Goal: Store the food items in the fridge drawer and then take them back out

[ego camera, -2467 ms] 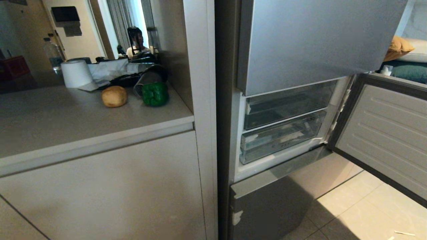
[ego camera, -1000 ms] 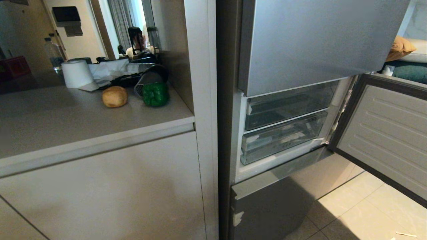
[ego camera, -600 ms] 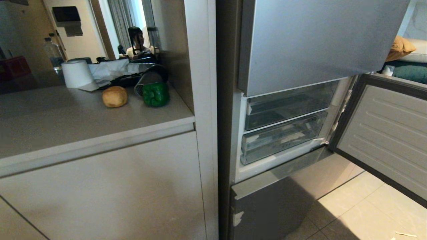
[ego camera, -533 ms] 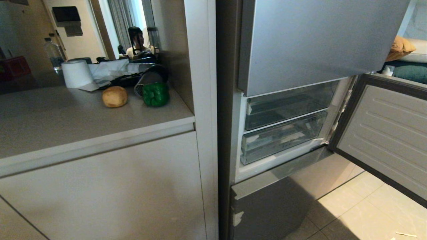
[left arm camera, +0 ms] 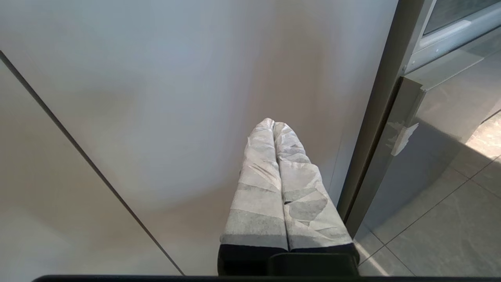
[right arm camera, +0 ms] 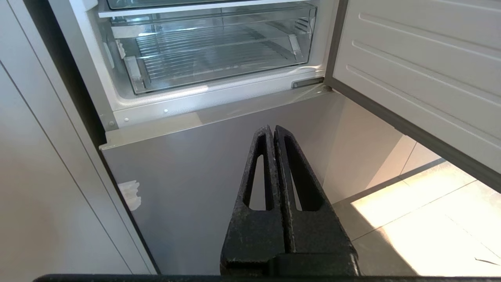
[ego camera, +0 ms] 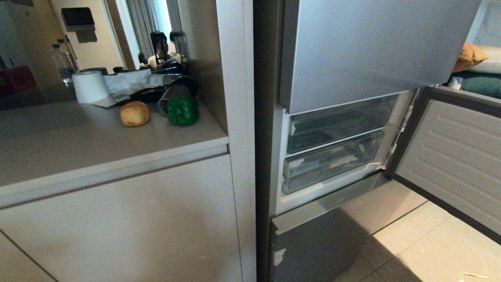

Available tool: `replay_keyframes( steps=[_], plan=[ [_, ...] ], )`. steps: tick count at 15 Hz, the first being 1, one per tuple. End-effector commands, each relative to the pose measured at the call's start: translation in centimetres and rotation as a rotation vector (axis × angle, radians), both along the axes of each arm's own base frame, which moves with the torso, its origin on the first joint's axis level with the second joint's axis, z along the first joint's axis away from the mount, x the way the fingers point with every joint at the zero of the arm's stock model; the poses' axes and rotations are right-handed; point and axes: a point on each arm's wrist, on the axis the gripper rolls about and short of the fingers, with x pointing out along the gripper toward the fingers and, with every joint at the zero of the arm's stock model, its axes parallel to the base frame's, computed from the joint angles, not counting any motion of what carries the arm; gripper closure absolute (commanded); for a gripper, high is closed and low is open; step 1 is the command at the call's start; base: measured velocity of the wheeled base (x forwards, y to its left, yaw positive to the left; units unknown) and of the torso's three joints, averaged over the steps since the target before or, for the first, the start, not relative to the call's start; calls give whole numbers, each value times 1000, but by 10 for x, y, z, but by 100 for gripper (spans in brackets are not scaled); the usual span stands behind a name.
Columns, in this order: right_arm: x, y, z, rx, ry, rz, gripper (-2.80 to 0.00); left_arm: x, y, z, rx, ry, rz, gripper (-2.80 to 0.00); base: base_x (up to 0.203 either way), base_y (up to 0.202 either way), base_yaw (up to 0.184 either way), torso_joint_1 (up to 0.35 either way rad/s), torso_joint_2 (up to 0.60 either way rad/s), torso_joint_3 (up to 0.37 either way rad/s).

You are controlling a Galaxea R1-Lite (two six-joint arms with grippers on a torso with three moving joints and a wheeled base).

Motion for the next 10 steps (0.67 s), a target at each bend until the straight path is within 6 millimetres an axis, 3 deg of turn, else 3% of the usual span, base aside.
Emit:
replay_keyframes(
  steps=[1, 6, 10],
  plan=[
    [2, 0, -8, 0, 29, 0, 0, 0, 0, 0, 0, 1, 0, 0, 0, 0, 0, 0, 0, 0],
    [2, 0, -8, 0, 29, 0, 0, 0, 0, 0, -1, 1, 0, 0, -18, 0, 0, 3, 1, 0],
    [2, 0, -8, 0, 30, 0, 0, 0, 0, 0, 0, 1, 0, 0, -191, 0, 1, 2, 1, -1]
  ],
)
